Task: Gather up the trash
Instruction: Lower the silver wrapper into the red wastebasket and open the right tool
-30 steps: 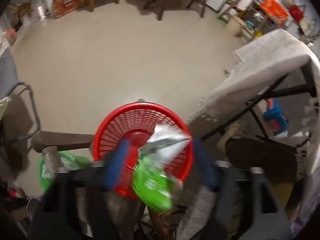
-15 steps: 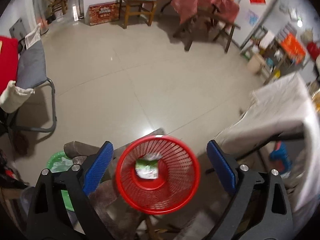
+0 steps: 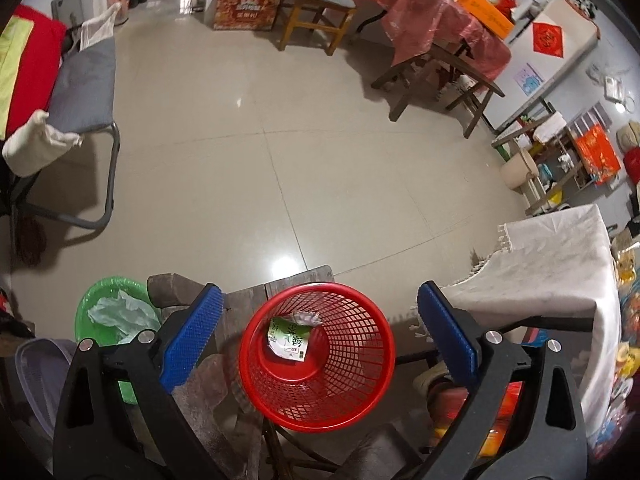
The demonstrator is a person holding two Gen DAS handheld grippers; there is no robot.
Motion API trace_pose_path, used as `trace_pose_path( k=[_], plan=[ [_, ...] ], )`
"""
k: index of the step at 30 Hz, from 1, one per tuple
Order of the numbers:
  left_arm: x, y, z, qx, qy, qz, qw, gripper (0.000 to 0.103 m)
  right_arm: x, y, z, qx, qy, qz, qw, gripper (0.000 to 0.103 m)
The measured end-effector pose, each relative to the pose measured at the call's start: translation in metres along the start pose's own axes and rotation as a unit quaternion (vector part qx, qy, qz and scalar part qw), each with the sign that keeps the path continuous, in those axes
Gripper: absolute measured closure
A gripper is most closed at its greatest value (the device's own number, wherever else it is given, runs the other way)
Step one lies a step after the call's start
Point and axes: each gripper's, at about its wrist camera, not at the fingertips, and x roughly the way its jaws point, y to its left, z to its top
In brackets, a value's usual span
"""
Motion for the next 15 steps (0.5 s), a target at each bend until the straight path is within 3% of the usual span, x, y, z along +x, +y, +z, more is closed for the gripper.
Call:
trace_pose_path(
  k=[2,9,15],
  plan=[
    [0.004,0.002,0.000,-0.002,0.004,0.003,1.0000,0.009,0.025,0.002,-0.002,-0.006,0.027,-0.007,1.000,0.074],
    [0.015,-0.001,-0.006,0.002,0.028,-0.006,0.9996,0.009,0.030,-0.003,-0.003,0.014,0.029,0.008,0.999,0.072],
    [0.012,-0.012,-0.012,0.024,0.021,0.000,0.9995,0.009,0.010,-0.012,-0.001,0.008,0.000,-0.016,1.000,0.063]
  ],
)
